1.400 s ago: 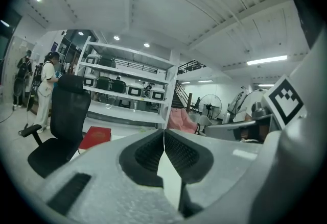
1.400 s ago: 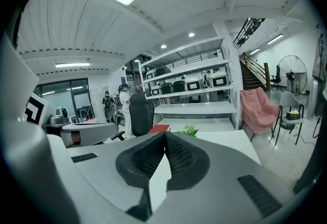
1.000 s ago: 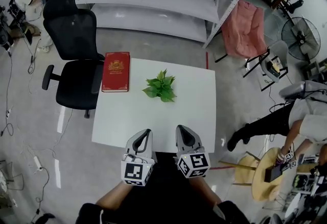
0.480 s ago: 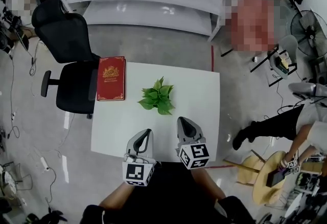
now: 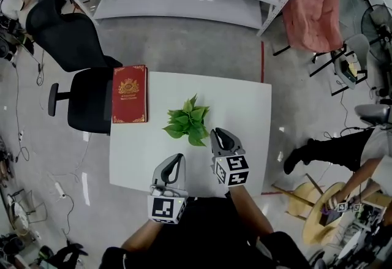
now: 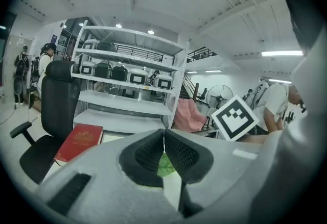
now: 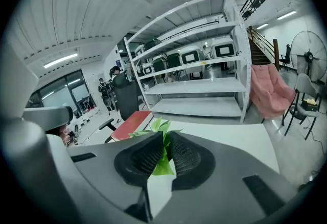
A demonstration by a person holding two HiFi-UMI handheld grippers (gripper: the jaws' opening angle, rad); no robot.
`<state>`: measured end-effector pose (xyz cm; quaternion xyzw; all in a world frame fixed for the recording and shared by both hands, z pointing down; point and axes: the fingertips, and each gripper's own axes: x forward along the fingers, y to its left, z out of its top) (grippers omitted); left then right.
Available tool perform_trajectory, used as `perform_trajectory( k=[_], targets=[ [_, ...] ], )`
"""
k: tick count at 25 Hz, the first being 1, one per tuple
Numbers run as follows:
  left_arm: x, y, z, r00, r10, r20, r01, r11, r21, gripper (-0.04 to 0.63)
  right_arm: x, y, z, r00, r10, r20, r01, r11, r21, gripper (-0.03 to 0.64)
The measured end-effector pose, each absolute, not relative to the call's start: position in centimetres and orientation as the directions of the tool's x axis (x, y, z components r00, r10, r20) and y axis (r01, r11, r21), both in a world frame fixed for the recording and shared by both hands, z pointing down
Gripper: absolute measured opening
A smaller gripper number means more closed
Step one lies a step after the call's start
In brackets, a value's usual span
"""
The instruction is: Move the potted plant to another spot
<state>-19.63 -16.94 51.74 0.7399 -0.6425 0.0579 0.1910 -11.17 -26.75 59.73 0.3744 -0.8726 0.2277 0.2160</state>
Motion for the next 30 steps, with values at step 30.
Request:
perform_trajectory(
  k=[30],
  targets=[
    [-22.6,-19.9,57.1,0.084,-0.894,0.44,-0.969,0.029,0.244,0.02,-15.2,-30.0,73.3,-0.59,-0.286,0.755,-0.728,0.593,-0.345,0.06]
  ],
)
